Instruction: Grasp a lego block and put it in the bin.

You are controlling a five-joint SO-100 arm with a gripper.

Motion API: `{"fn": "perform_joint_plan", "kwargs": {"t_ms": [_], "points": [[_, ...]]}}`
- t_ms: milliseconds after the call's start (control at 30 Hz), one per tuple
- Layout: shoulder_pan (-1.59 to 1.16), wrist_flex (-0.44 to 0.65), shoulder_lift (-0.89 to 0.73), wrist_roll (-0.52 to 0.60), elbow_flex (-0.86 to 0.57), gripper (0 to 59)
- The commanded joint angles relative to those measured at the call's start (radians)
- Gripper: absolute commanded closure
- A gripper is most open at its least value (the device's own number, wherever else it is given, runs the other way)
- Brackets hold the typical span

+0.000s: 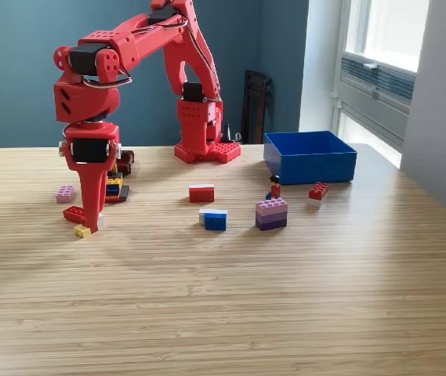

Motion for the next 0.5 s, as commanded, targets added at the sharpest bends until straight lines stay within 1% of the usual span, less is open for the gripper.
{"fn": "perform_joint_plan", "kwargs": {"t_ms": [33,200,300,433,500], "points": [[0.017,0.003,0.020,-0.008,-0.043,33.2],[0.046,0.003,0.020,-0.009,-0.035,33.2],[0.069,0.002,0.020,-0.011,-0.035,34.5],[0.083,-0.002,0.020,-0.012,-0.031,38.2],[0.083,-0.002,0.020,-0.003,-0.028,42.0]]}}
